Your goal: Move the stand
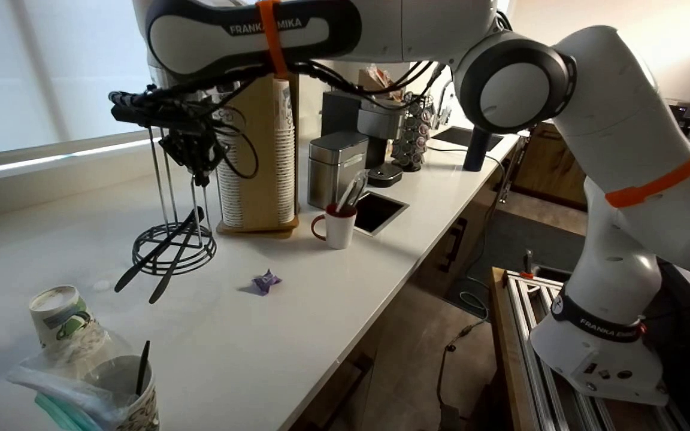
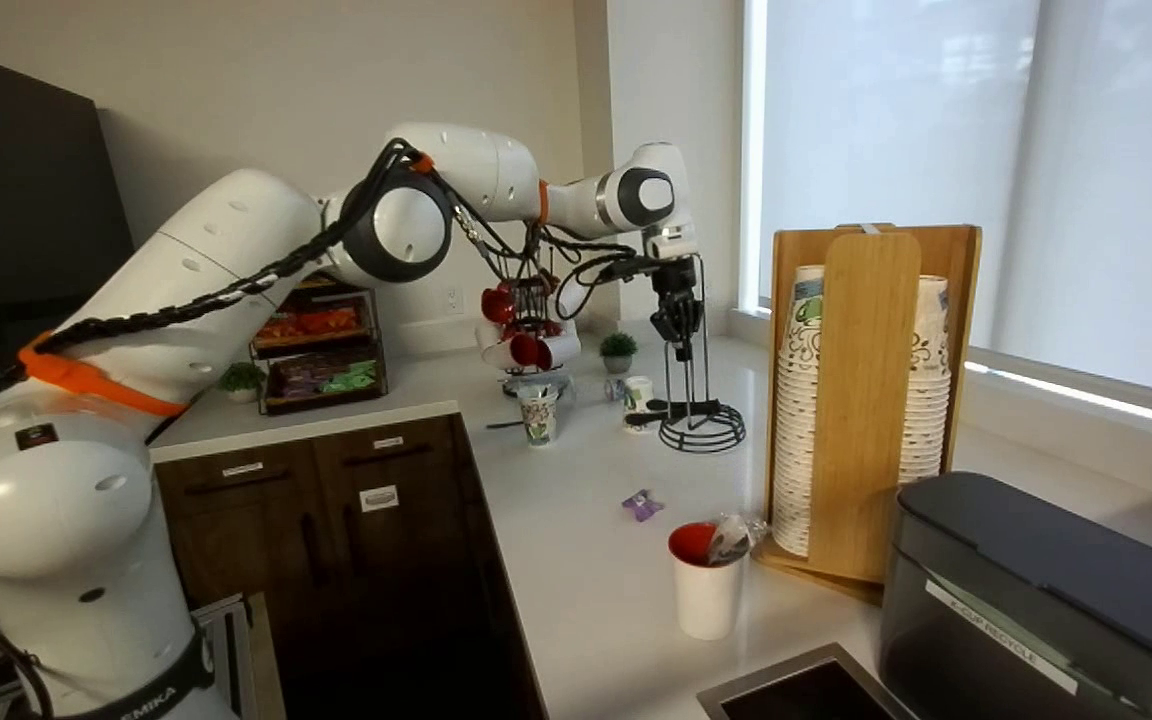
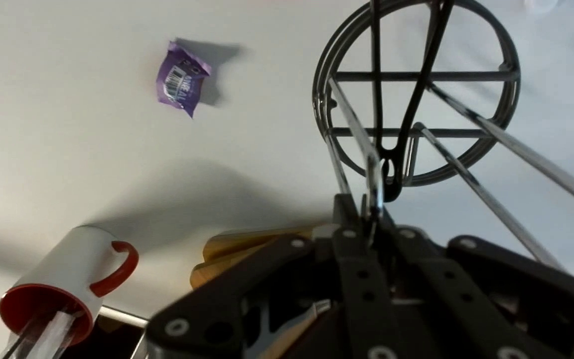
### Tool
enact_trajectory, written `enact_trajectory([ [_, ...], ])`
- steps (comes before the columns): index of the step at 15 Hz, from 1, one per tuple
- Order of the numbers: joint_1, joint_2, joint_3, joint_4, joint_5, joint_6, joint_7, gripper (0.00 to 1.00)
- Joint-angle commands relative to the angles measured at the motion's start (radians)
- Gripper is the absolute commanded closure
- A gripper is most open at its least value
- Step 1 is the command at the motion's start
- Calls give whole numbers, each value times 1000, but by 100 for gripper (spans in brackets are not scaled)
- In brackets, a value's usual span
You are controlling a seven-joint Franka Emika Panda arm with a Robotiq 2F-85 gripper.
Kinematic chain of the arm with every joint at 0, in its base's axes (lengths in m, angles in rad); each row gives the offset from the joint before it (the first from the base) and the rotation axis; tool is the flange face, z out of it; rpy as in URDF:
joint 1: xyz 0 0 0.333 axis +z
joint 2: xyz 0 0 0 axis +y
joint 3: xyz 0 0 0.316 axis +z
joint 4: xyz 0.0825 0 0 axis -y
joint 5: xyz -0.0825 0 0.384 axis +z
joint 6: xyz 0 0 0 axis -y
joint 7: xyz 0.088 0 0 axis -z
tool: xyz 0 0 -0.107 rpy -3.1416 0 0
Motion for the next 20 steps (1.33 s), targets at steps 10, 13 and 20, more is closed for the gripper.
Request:
enact_trajectory([
  [10,61,-253,25,-333,-37,14,-52,98],
  [13,98,-282,31,-414,-57,78,-53,98],
  [20,91,-312,87,-533,-142,125,16,98],
])
